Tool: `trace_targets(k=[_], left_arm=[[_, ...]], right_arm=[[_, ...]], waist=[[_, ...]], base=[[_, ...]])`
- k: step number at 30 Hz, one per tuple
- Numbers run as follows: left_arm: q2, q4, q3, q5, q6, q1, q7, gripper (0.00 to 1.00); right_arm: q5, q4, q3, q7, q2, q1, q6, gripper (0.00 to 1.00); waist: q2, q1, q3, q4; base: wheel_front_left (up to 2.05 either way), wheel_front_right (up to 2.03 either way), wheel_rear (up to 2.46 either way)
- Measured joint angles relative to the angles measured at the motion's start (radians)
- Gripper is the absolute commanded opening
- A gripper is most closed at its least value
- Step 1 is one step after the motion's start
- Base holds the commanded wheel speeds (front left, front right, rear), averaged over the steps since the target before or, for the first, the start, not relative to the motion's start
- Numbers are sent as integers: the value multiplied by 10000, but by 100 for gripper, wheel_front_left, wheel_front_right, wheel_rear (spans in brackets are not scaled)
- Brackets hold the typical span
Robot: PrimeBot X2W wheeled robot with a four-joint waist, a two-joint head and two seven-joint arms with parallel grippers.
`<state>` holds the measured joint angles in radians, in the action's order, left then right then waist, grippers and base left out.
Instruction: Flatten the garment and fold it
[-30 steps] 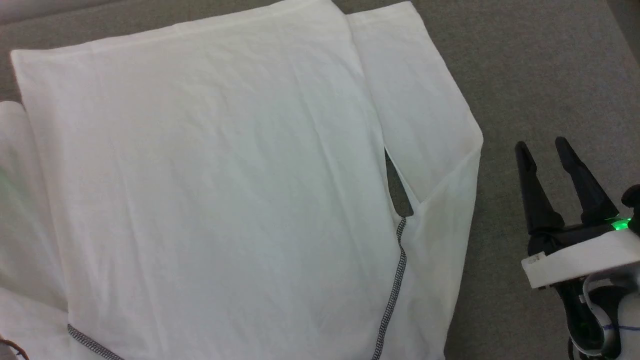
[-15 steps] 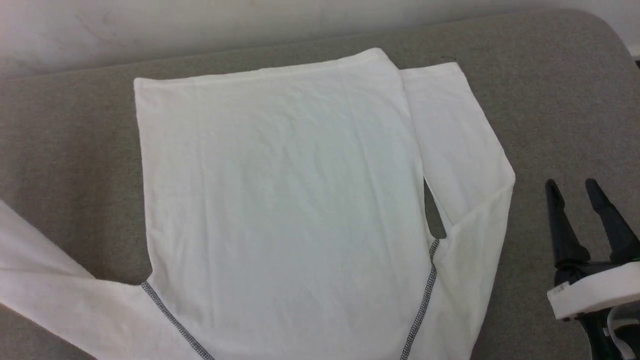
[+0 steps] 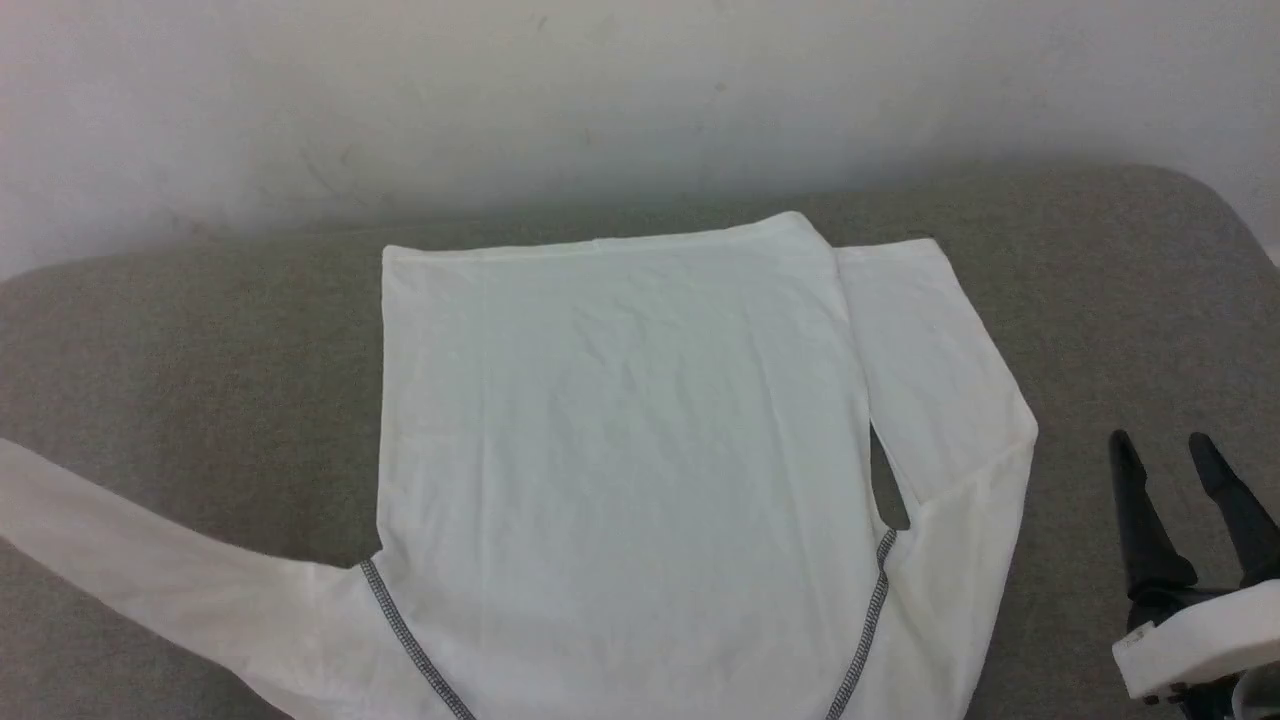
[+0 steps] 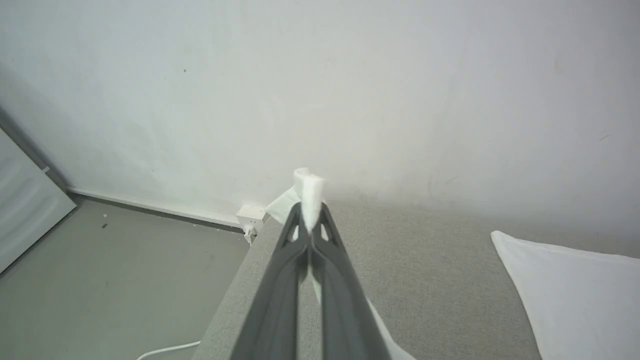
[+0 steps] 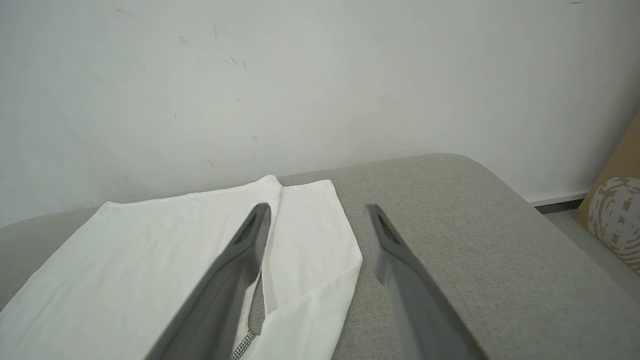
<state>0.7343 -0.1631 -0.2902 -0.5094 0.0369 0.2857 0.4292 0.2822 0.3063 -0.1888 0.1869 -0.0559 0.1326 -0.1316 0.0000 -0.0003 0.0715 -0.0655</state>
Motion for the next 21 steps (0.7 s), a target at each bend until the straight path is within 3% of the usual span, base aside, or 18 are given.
trace_targets(k=[9,15,21], left_arm=[[-1352,2656,1791,378,4,-1015,63,0],[-2512,4397,3983,924,-113,-1235,217,0],[-3988,4704,6692,1220,-635,-1201,846,0]], right_arm=[[12,236,33,219,21,102,0,100],[146,245,-104,226,25,148,0,100],[249,236,-182,222,25,145,0,100]], waist=[[1,2,-479,-186],[1,3,-550,-436],[1,3,-397,-589]], base=[[0,0,0],[0,0,0],[0,0,0]])
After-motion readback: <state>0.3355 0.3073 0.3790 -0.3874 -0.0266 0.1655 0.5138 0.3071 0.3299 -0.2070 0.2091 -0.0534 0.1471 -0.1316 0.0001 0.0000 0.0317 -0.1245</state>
